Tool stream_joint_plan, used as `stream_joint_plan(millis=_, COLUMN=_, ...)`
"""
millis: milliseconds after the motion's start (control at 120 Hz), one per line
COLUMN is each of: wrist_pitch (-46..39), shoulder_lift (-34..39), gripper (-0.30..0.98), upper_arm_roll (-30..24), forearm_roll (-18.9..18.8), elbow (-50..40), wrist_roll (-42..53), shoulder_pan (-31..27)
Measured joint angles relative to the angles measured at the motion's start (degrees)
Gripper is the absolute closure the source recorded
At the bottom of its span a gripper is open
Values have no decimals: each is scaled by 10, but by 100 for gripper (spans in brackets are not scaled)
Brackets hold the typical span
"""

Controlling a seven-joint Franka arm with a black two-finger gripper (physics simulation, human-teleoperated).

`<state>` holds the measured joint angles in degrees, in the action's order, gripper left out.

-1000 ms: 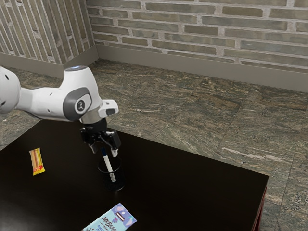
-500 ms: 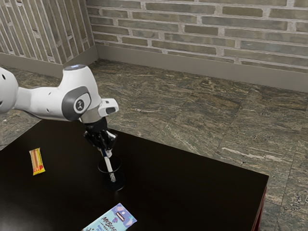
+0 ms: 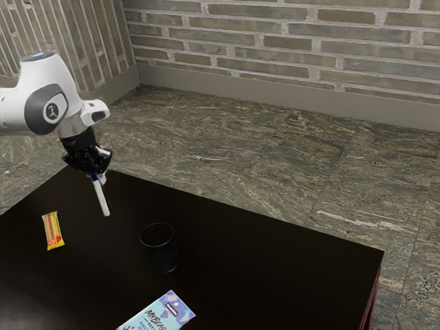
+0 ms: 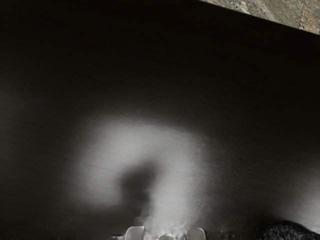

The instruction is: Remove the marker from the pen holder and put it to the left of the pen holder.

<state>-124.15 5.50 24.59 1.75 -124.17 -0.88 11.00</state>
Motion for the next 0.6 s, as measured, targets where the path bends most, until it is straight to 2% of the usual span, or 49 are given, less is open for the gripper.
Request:
stream_joint_plan(millis=150, wrist_pitch=153, shoulder_lift=-10, gripper=78, upper_arm_roll=5, forearm_roll=-42, elbow=-19, wrist_roll=-41, shoulder_pan=17)
stream_joint_plan(millis=250, wrist_pitch=230, shoulder_lift=-17, gripper=77, upper_arm_roll=6, forearm_roll=-57, elbow=-32, wrist_roll=-69, shoulder_pan=17)
stream_joint_plan(millis=433, wrist_pitch=266, shoulder_lift=-20, gripper=37, upper_arm_roll=3, forearm_roll=-56, elbow=-36, wrist_roll=-103, shoulder_pan=15)
stream_joint_plan(millis=600, wrist_pitch=273, shoulder_lift=-16, gripper=18, upper_arm_roll=2, forearm_roll=-56, elbow=-30, wrist_roll=-125, shoulder_pan=17)
